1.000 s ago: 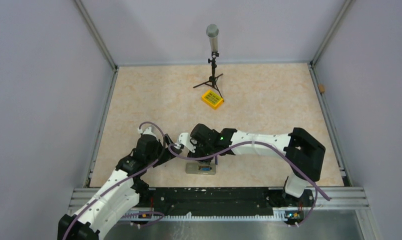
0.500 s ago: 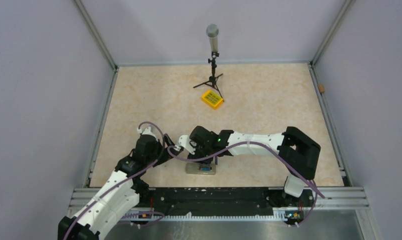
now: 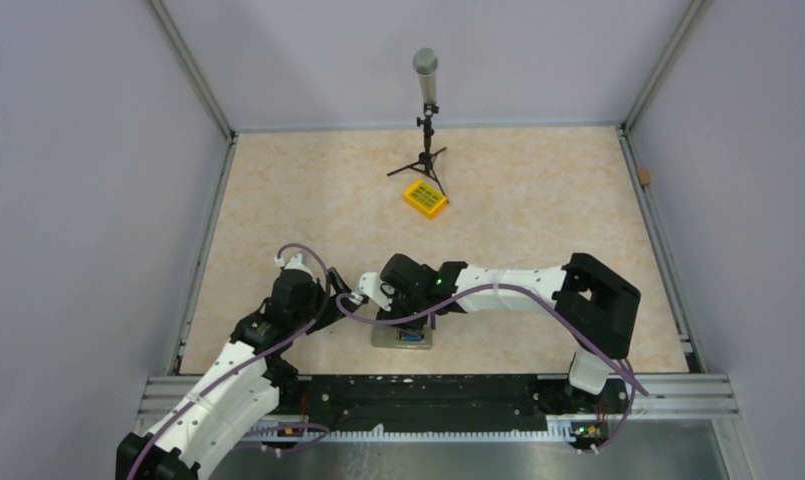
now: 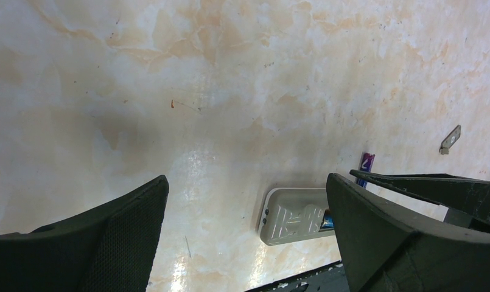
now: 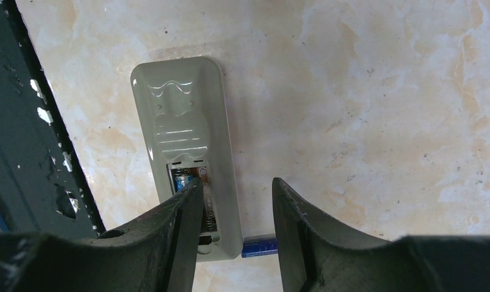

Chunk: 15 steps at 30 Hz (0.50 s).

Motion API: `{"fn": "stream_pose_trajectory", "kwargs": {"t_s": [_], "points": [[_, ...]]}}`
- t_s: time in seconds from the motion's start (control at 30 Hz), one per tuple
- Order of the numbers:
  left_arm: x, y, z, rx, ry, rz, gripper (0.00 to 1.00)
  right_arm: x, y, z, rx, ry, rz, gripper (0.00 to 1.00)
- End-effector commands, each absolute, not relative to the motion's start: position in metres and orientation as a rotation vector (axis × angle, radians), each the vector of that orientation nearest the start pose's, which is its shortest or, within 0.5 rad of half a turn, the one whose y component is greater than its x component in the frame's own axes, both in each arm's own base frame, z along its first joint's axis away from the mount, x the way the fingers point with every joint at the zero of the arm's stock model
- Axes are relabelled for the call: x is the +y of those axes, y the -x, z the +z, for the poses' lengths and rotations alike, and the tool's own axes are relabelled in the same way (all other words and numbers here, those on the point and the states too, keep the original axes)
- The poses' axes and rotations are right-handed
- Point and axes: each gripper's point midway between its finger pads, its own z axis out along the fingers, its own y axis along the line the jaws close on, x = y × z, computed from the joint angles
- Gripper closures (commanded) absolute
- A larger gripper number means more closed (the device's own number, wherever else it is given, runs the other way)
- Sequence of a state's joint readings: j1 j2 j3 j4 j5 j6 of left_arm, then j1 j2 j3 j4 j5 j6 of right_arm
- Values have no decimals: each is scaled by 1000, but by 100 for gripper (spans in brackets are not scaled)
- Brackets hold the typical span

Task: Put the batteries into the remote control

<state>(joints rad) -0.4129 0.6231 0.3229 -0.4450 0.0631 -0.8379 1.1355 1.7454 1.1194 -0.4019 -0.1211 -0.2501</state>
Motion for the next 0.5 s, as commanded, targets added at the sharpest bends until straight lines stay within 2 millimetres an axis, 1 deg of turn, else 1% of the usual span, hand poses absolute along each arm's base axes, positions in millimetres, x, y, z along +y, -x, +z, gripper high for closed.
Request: {"fn": "stream_pose_trajectory", "kwargs": {"t_s": [0.0, 0.23, 0.47], "points": [[-127, -186, 65, 2354, 471, -694, 1, 364, -161, 38, 2028, 1716, 465, 55], [-127, -187, 65, 2353, 472, -697, 1, 363, -162, 31, 2036, 1725, 448, 55], [-127, -186, 64, 2353, 473, -700, 1, 358, -159, 27, 2050, 1748, 446, 55]]}}
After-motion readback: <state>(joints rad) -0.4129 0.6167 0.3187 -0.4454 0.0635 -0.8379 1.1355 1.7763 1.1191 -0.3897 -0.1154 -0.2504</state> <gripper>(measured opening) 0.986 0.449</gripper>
